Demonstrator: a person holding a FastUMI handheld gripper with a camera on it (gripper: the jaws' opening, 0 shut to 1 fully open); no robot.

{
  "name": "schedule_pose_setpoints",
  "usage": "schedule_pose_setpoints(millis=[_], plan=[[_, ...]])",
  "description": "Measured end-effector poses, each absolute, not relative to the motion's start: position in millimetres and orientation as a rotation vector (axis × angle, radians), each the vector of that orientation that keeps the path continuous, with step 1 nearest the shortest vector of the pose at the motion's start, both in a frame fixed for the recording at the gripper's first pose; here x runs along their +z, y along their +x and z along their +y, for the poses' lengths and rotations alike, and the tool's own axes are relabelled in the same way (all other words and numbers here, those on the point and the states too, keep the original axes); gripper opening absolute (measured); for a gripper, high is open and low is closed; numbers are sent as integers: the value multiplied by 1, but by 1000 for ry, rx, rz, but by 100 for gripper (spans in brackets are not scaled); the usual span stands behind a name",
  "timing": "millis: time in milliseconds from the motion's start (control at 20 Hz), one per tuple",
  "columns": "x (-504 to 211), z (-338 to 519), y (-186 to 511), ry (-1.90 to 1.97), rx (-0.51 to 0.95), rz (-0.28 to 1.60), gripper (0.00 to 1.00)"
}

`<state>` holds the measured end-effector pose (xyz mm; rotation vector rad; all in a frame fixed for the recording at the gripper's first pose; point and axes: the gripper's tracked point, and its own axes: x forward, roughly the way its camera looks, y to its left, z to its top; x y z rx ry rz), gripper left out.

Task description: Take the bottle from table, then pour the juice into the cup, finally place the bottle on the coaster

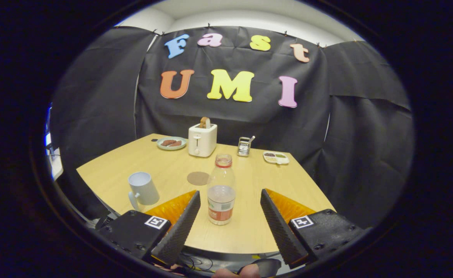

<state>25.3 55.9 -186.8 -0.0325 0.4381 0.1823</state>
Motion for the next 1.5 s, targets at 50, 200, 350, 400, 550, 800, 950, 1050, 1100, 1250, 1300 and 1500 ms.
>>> schedule_pose_setpoints(millis=[50,200,350,400,550,800,950,1050,1100,1250,1300,1500], plan=[[-195,57,28,-43,182,448,100],[-226,62,35,-40,187,490,100],[-256,67,45,-16,196,540,100],[-262,68,49,-7,193,544,100],[-276,74,64,24,197,550,100],[-295,86,87,27,204,541,100],[-299,95,95,83,209,536,100],[-298,97,100,134,202,526,100],[-297,97,101,156,199,520,100],[-292,98,105,160,185,497,100],[-291,96,105,149,178,490,97],[-290,96,106,130,169,485,84]])
